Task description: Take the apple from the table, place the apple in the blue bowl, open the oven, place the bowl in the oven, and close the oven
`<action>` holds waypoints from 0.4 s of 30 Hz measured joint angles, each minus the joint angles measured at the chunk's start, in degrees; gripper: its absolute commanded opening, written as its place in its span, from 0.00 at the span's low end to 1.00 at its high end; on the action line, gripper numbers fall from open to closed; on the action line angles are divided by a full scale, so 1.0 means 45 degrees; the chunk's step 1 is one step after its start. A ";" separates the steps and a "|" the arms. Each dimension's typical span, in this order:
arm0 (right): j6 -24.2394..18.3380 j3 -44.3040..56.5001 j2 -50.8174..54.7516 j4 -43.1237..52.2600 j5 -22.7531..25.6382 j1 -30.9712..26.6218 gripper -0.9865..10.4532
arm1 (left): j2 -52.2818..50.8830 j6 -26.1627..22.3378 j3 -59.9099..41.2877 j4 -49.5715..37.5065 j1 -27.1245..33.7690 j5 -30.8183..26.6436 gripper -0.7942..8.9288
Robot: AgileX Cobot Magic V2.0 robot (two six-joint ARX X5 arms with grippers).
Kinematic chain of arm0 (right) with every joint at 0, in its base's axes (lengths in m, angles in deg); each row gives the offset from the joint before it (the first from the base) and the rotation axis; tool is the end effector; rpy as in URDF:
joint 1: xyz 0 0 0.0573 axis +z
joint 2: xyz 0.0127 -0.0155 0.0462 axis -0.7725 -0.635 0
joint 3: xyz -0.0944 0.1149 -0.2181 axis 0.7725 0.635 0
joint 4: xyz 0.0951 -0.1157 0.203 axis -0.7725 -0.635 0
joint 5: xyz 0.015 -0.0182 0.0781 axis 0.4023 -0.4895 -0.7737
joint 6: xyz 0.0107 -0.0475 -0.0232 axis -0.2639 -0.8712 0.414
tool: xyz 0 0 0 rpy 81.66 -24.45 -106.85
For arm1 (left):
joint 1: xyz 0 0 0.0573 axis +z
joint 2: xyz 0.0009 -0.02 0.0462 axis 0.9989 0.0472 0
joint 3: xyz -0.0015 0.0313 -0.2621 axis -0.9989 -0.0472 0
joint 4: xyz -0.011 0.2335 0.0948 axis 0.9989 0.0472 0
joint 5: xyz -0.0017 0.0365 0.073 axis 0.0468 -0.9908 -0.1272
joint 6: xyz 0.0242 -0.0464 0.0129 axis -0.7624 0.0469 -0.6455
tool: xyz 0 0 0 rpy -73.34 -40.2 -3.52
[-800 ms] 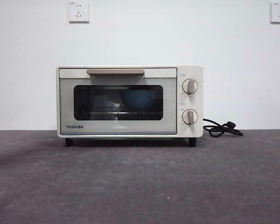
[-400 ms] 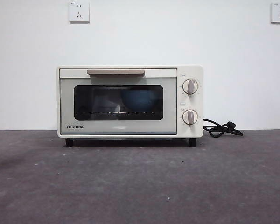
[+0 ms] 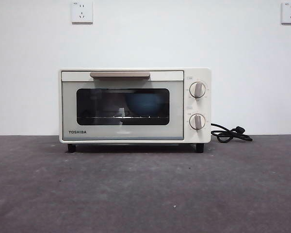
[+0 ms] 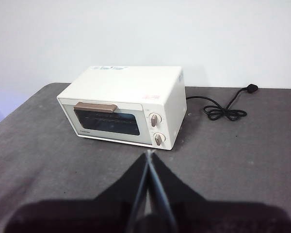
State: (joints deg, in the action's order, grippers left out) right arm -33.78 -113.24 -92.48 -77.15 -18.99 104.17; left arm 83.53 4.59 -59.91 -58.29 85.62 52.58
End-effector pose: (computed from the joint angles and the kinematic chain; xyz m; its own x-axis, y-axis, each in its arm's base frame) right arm -0.0089 -0.0365 0.4771 0.8954 0.3660 -0.2537 -0.3455 0.9304 0.1228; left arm 0.0968 -0.0044 0.1641 0.9955 -0.0846 -0.0429 0.0863 0.9954 0.0409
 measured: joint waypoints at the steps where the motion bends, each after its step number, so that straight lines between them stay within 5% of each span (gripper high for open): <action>1: 0.0000 0.0000 0.0000 0.0000 0.0010 0.0000 0.09 | 0.0005 0.0019 0.0000 0.0500 0.0005 0.0015 0.08; 12: 0.0000 0.0000 -0.0005 0.0000 0.0005 0.0005 0.09 | 0.0005 0.0393 -0.0005 0.1515 0.0087 -0.0340 0.08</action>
State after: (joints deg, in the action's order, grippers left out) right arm -33.78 -113.24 -92.50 -77.15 -18.97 104.19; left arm 83.55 6.36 -59.93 -51.47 86.02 51.05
